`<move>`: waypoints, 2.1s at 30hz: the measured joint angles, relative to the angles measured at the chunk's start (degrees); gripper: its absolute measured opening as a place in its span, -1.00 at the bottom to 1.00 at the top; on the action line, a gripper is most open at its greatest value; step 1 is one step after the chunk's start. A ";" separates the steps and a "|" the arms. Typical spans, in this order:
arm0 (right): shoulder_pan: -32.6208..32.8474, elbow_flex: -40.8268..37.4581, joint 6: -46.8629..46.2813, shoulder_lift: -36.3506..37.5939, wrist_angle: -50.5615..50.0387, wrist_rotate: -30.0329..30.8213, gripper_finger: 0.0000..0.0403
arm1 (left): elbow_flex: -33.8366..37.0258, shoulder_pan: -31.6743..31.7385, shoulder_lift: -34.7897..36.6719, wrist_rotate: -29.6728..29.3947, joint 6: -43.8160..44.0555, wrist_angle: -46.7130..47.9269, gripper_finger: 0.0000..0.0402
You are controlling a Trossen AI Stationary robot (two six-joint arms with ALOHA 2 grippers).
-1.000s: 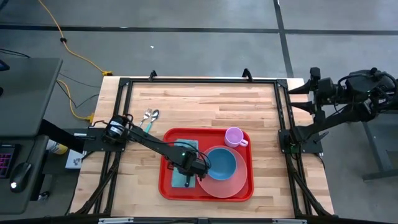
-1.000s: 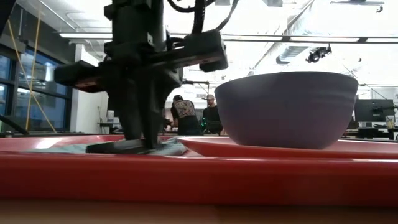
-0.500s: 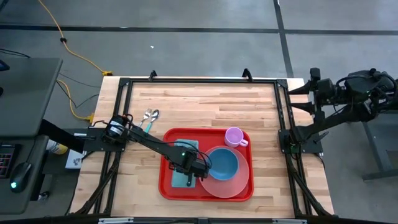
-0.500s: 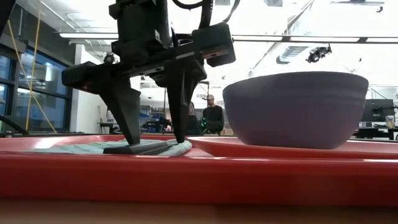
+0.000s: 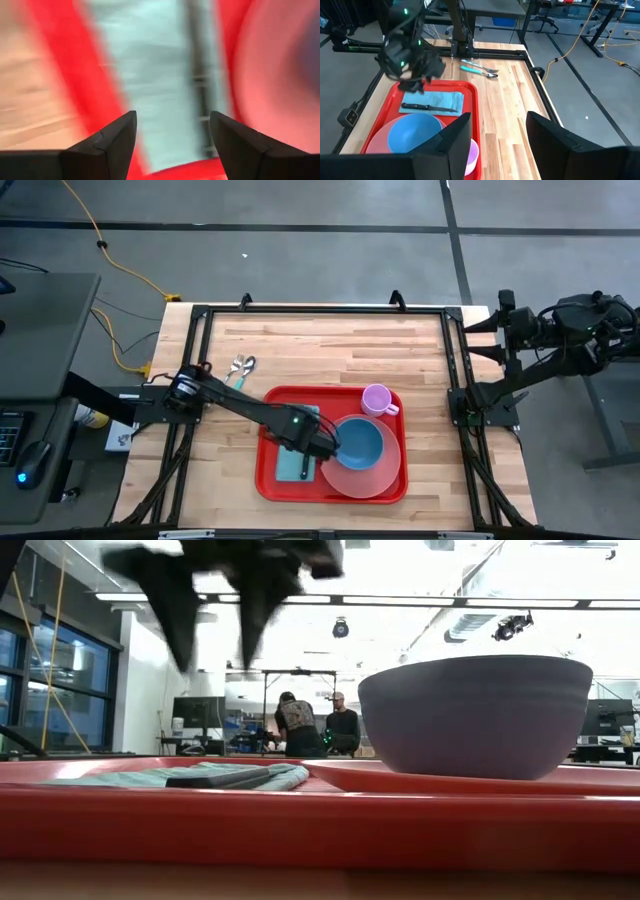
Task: Set up tray
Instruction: Put the fork into the blue napkin
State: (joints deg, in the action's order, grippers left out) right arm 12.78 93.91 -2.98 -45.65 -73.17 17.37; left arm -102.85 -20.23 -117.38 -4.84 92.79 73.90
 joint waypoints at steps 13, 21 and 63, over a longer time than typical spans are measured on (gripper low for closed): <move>0.00 0.02 -4.59 0.04 -0.58 -2.67 -0.16 | 1.23 7.39 11.65 -10.69 -14.24 16.47 0.39; 0.01 0.02 -6.08 0.02 -1.49 -6.88 -0.16 | 6.57 15.52 26.02 -17.47 -28.98 16.47 0.39; 0.00 0.02 -13.55 -10.30 8.80 7.92 -0.16 | 55.93 39.79 57.67 -5.54 -67.81 -2.44 0.24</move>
State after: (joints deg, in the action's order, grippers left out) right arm 12.78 93.93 -16.53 -55.95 -64.37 25.30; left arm -46.92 19.57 -59.71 -10.39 24.99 71.46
